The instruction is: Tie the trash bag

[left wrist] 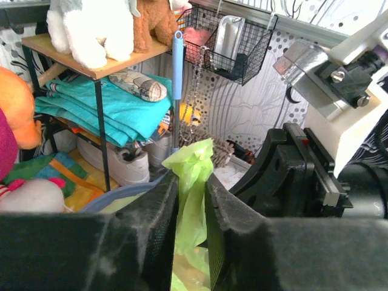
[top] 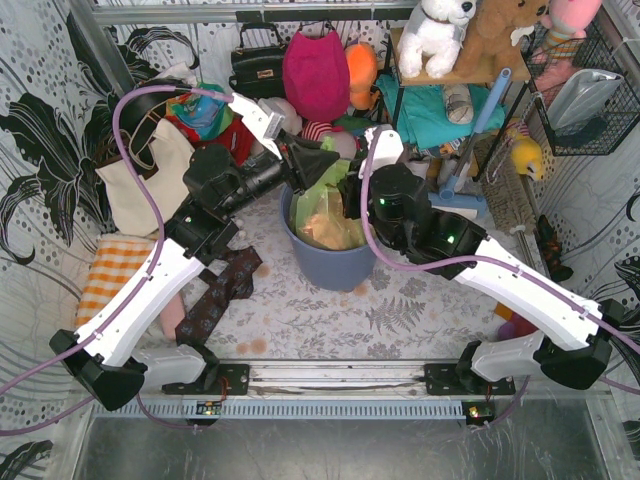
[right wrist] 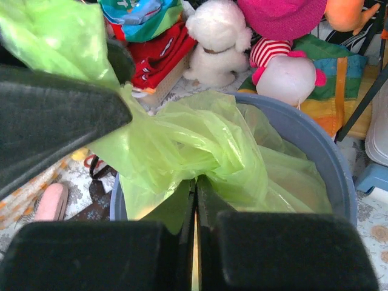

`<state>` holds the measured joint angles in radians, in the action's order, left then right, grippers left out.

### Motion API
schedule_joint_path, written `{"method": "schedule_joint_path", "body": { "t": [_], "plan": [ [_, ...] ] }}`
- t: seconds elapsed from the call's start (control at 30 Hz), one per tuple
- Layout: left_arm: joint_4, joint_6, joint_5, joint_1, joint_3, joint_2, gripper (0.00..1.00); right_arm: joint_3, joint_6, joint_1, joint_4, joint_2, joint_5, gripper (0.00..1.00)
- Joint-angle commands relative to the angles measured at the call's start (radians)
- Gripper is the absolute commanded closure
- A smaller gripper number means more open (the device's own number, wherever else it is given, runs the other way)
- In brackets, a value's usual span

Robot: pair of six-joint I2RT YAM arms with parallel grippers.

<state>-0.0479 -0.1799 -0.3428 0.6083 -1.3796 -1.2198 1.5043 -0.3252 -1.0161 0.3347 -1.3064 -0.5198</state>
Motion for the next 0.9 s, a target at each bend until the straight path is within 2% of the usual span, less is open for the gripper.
{"method": "schedule_joint_path", "body": {
  "t": [0.0,0.07,0.17,0.33,0.43,0.87],
  "plan": [
    [-0.019,0.005,-0.004,-0.005,-0.017,0.03,0.56,-0.025,-0.021,-0.005,-0.084,0.007,-0.033,1.0],
    [-0.012,0.01,0.033,-0.004,-0.009,0.053,0.45,-0.034,-0.021,-0.005,-0.1,0.007,-0.034,1.0],
    [-0.012,0.007,0.119,-0.004,0.023,0.101,0.35,-0.027,-0.014,-0.004,-0.103,-0.003,-0.026,1.0],
    [0.022,-0.021,0.29,-0.004,0.108,0.18,0.32,-0.021,-0.018,-0.004,-0.097,-0.011,-0.021,1.0],
    [0.065,-0.04,0.339,-0.023,0.137,0.199,0.32,-0.015,-0.015,-0.004,-0.087,-0.015,-0.02,1.0],
    [-0.054,-0.228,0.047,-0.373,0.282,0.289,0.31,0.011,-0.016,-0.004,-0.058,-0.028,-0.019,1.0]
  ]
}}
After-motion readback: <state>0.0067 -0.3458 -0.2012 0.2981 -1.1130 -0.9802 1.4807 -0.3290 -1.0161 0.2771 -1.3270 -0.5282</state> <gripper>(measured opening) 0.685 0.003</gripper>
